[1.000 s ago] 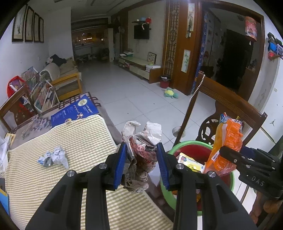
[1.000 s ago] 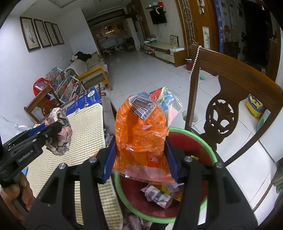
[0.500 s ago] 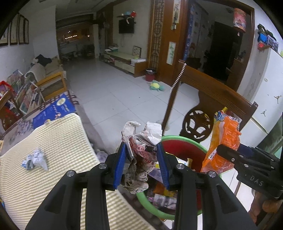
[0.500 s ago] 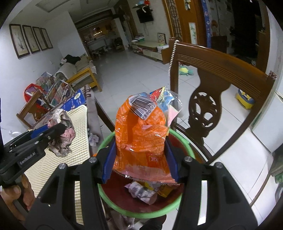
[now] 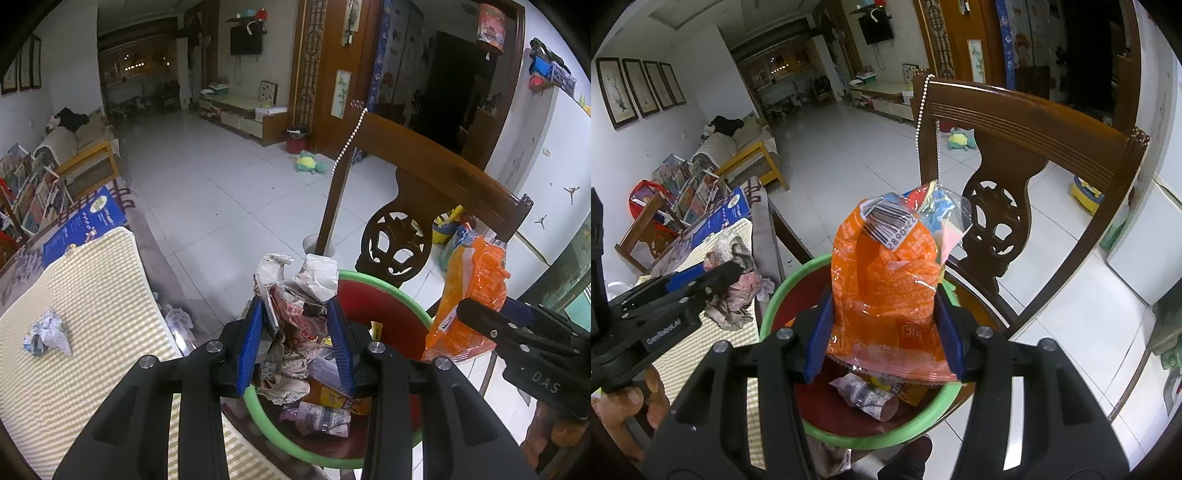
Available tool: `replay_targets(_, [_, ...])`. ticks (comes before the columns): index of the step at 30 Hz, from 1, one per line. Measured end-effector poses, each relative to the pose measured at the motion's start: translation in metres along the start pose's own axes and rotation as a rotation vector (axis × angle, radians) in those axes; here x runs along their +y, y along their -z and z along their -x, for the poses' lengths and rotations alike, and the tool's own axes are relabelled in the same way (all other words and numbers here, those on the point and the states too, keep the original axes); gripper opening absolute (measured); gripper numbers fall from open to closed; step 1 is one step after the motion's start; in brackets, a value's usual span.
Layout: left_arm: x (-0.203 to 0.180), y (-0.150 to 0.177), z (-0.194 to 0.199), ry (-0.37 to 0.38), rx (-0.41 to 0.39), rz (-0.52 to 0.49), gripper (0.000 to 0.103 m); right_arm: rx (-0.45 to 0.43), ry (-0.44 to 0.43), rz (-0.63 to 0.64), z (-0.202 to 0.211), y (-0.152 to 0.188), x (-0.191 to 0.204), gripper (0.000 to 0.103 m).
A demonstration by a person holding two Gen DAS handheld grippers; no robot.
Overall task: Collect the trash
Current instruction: 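Carry the crumpled paper and orange bag over the red bucket, then open both tools to drop the paper and bag into the bucket, then grasp the white-blue milk carton with the left tool while the right tool grasps the white paper ball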
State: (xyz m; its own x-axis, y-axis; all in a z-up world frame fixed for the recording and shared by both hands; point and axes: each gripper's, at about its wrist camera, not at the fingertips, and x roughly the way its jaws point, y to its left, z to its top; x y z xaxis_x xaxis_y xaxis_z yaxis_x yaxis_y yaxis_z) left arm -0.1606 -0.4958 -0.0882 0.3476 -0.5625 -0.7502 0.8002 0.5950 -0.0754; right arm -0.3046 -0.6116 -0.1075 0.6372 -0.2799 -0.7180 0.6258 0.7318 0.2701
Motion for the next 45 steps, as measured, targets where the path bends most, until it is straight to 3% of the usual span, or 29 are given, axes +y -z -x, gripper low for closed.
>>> replay_targets(17, [0.000,0.004,-0.048,0.062,0.119,0.028,0.033,0.051,0.011,-0.007,-0.014,0.001,-0.008,0.051])
replay_targets(27, [0.016,0.009,-0.043,0.079,0.114,0.038,0.061,0.075,0.007,-0.010,-0.023,0.004,0.002,0.059])
replay_targets(31, [0.044,0.016,-0.031,0.052,0.099,0.078,0.062,0.073,-0.002,-0.002,-0.025,0.007,0.019,0.062])
replay_targets(33, [0.067,0.022,-0.021,0.025,0.085,0.114,0.068,0.069,-0.018,0.004,-0.026,0.008,0.033,0.064])
replay_targets(37, [0.116,0.037,-0.002,-0.041,0.071,0.175,0.069,0.073,-0.064,0.042,-0.033,0.010,0.072,0.069])
replay_targets(45, [0.252,0.092,0.062,-0.227,0.059,0.351,0.072,0.158,-0.243,0.230,-0.079,0.018,0.217,0.073])
